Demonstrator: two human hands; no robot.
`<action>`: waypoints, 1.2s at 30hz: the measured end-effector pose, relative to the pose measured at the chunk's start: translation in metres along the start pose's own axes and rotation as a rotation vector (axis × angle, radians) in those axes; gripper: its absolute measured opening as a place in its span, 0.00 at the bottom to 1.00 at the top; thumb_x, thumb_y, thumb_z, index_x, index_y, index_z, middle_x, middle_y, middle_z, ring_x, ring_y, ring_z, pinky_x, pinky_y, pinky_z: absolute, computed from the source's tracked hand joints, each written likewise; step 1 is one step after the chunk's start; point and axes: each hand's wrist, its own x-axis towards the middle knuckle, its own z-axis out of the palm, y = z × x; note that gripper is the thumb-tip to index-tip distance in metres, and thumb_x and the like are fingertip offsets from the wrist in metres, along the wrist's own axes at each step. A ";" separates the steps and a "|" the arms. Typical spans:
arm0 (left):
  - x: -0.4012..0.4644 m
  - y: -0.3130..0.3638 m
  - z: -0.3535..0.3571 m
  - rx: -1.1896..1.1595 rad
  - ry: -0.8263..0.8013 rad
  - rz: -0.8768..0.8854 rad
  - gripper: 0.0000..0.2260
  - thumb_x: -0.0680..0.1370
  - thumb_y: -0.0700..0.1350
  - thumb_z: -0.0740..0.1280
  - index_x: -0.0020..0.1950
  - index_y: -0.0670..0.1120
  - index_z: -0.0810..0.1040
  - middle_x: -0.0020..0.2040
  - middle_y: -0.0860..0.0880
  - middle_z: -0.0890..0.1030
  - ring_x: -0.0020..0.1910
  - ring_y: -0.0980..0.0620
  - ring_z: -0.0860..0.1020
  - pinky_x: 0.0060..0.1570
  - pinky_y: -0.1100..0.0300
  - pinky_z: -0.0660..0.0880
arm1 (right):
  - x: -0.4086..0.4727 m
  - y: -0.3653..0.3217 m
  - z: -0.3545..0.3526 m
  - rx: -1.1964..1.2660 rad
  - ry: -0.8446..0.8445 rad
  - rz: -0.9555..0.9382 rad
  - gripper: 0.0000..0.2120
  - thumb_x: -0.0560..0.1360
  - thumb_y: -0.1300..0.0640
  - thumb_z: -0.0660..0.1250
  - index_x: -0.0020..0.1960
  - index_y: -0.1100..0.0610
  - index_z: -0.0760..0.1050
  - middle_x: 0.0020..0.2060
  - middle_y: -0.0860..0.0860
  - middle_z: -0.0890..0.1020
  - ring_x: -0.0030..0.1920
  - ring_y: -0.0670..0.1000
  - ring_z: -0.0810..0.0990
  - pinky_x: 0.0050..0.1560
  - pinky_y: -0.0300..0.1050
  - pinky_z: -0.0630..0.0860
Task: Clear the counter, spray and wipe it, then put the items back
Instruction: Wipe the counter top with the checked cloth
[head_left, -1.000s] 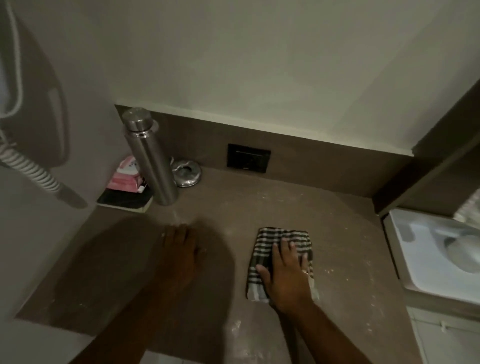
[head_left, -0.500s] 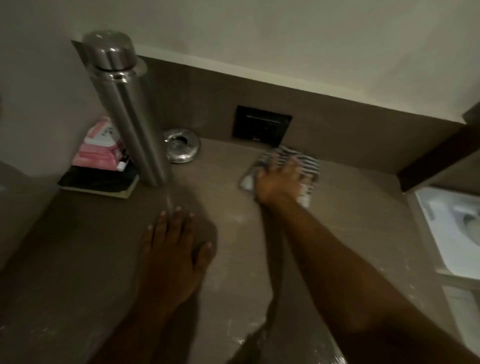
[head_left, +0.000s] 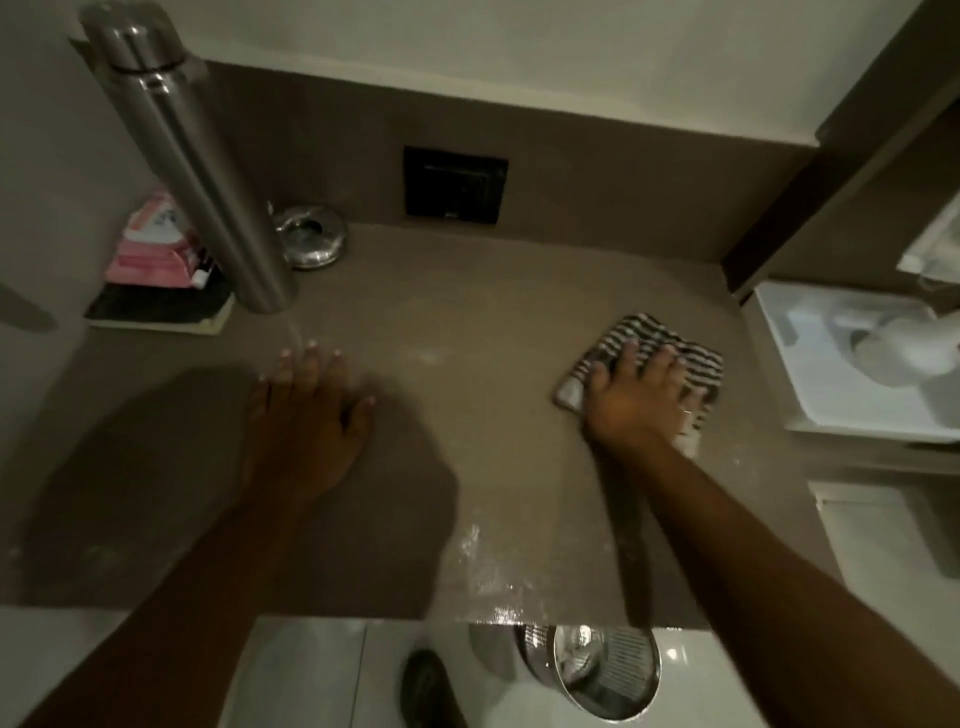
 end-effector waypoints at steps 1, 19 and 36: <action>0.001 0.000 0.000 0.009 -0.012 -0.004 0.32 0.75 0.62 0.50 0.74 0.46 0.66 0.76 0.40 0.64 0.75 0.36 0.61 0.70 0.37 0.60 | -0.014 -0.026 0.006 0.030 -0.014 -0.023 0.33 0.79 0.37 0.44 0.80 0.50 0.47 0.79 0.60 0.47 0.79 0.62 0.44 0.75 0.66 0.40; -0.011 0.010 -0.013 0.005 0.000 -0.009 0.28 0.80 0.58 0.56 0.75 0.44 0.64 0.76 0.38 0.63 0.75 0.34 0.61 0.71 0.36 0.58 | -0.105 0.115 0.017 0.023 0.065 0.006 0.35 0.76 0.34 0.41 0.79 0.48 0.53 0.79 0.57 0.53 0.79 0.59 0.50 0.76 0.63 0.47; -0.011 0.065 -0.006 0.057 0.018 0.118 0.36 0.72 0.65 0.54 0.71 0.41 0.69 0.73 0.34 0.67 0.70 0.30 0.66 0.66 0.34 0.64 | -0.111 0.197 0.002 0.023 0.013 0.017 0.37 0.73 0.31 0.38 0.79 0.44 0.50 0.80 0.53 0.50 0.80 0.56 0.46 0.77 0.61 0.48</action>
